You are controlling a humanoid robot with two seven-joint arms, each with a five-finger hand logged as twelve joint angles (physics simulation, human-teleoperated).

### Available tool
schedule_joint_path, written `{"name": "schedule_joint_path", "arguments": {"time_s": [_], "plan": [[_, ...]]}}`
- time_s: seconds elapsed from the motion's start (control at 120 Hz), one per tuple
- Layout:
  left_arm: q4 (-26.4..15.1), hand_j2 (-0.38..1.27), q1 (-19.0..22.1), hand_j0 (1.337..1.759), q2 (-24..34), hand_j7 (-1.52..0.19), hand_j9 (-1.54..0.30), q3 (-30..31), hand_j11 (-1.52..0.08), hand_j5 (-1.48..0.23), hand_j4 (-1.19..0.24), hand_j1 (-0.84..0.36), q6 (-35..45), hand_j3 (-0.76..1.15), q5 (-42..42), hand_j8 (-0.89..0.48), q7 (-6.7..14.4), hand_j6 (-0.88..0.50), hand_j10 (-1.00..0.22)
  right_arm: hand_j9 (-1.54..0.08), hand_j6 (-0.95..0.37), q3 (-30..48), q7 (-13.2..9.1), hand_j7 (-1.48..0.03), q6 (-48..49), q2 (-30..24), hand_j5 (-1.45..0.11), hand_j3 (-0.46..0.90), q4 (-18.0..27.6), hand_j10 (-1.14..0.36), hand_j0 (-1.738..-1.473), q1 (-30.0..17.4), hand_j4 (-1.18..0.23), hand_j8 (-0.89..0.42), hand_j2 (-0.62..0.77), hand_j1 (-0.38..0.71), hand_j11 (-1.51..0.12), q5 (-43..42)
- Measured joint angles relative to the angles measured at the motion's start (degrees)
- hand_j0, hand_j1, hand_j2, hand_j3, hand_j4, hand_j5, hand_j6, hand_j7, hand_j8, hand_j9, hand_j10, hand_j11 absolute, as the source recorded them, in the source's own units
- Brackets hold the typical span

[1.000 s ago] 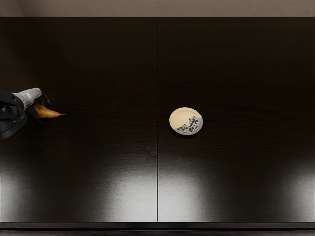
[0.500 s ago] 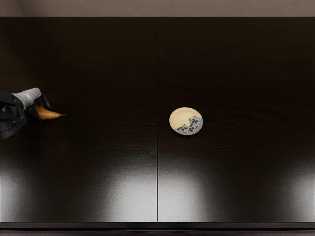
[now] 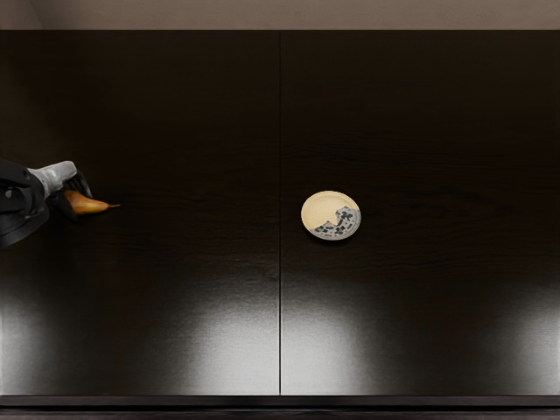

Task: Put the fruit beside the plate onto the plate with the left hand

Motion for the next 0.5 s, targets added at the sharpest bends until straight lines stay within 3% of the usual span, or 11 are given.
{"name": "schedule_joint_path", "arguments": {"time_s": [0.033,0.067,0.158,0.242,0.383,0.483,0.5], "plan": [[0.0,0.07,0.0,1.656,0.2,-0.94,-1.00,0.0,-1.00,-0.88,-0.64,-0.32,-0.2,0.04,0.0,-0.44,0.0,-0.48,-0.72,-0.01,-0.01,0.0,0.0,-0.01,0.0,0.0,-0.01,0.00,0.0,-0.01,-1.658,0.0,-0.01,-0.01,0.00,-0.34,-0.01,0.0],[0.0,0.17,-0.3,1.641,0.6,-0.96,-1.01,-0.1,-1.01,-0.90,-0.64,-0.32,-0.4,-0.14,0.0,-0.46,0.0,-0.49,-0.73,-0.01,-0.01,0.0,0.0,-0.01,0.0,0.0,-0.01,0.00,0.0,-0.01,-1.658,0.0,-0.01,-0.01,0.00,-0.34,-0.01,0.0],[-0.2,0.30,-2.6,1.646,4.5,-0.99,-1.02,-1.1,-1.02,-0.97,-0.64,-0.35,-2.4,-0.09,-0.2,-0.46,0.0,-0.48,-0.74,-0.01,-0.01,0.0,0.0,-0.01,0.0,0.0,-0.01,0.00,0.0,-0.01,-1.658,0.0,-0.01,-0.01,0.00,-0.34,-0.01,0.0],[-0.1,0.27,-4.3,1.648,6.9,-1.01,-1.02,-5.3,-1.03,-0.99,-0.66,-0.34,-5.3,-0.06,-0.9,-0.46,0.0,-0.49,-0.73,-0.01,-0.01,0.0,0.0,-0.01,0.0,0.0,-0.01,0.00,0.0,-0.01,-1.658,0.0,-0.01,-0.01,0.00,-0.34,-0.01,0.0],[2.1,0.28,-3.4,1.650,5.8,-1.02,-1.02,-21.2,-1.03,-1.02,-0.65,-0.34,-15.4,-0.03,-1.8,-0.47,0.3,-0.49,-0.74,-0.01,-0.01,0.0,0.0,-0.01,0.0,0.0,-0.01,0.00,0.0,-0.01,-1.658,0.0,-0.01,-0.01,0.00,-0.34,-0.01,0.0],[2.9,0.36,-1.5,1.651,1.3,-1.03,-1.02,-33.9,-1.03,-1.05,-0.67,-0.36,-20.4,-0.02,-1.6,-0.46,0.3,-0.48,-0.74,-0.01,-0.01,0.0,0.0,-0.01,0.0,0.0,-0.01,0.00,0.0,-0.01,-1.658,0.0,-0.01,-0.01,0.00,-0.34,-0.01,0.0],[3.4,0.31,-0.6,1.651,-0.4,-1.02,-1.02,-35.6,-1.03,-1.04,-0.68,-0.37,-20.8,-0.02,-1.5,-0.46,0.4,-0.48,-0.73,-0.01,-0.01,0.0,0.0,-0.01,0.0,0.0,-0.01,0.00,0.0,-0.01,-1.658,0.0,-0.01,-0.01,0.00,-0.34,-0.01,0.0]]}}
